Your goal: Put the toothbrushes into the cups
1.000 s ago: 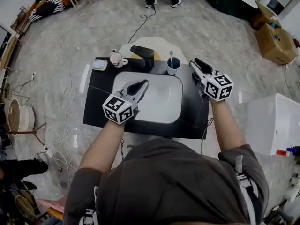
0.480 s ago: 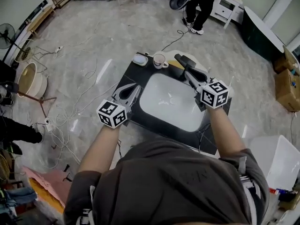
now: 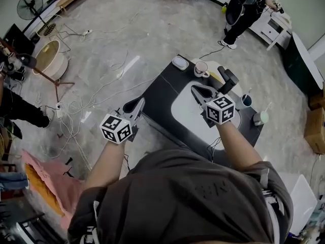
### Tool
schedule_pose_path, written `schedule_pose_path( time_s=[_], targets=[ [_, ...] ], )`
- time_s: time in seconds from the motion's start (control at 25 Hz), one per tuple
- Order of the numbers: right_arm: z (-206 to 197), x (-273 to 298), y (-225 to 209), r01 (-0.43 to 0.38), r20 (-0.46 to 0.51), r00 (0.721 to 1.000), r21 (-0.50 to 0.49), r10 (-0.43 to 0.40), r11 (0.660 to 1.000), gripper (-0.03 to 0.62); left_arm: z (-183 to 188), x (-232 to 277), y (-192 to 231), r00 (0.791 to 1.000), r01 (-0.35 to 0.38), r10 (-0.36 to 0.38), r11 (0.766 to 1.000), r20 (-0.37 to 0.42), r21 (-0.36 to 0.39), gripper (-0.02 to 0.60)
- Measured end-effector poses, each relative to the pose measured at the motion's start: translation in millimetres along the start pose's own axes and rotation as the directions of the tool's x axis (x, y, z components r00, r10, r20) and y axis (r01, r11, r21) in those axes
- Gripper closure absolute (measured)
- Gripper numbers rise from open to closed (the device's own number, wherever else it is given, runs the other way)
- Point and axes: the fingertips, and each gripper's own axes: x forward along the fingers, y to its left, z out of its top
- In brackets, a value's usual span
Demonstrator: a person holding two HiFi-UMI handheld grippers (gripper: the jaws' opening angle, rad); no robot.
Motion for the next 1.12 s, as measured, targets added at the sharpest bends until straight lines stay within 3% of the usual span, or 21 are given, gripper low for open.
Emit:
schedule_pose_path(
  time_s=[0.32, 1.12],
  targets=[
    [-5.4, 19.1, 20.2, -0.07, 0.003, 0.998, 0.01, 0.069, 0.998, 0.603, -8.0, -32.0, 18.6, 0.997, -0.071, 0.071, 0.997, 0.018, -0.035, 0.575],
    [-8.3, 10.1, 3.6, -0.054, 0.0, 0.999, 0.015, 0.054, 0.998, 0.603, -3.7, -14.4, 1.6, 0.999, -0.034, 0.034, 0.999, 0.026, -0.031, 0.575]
  ],
)
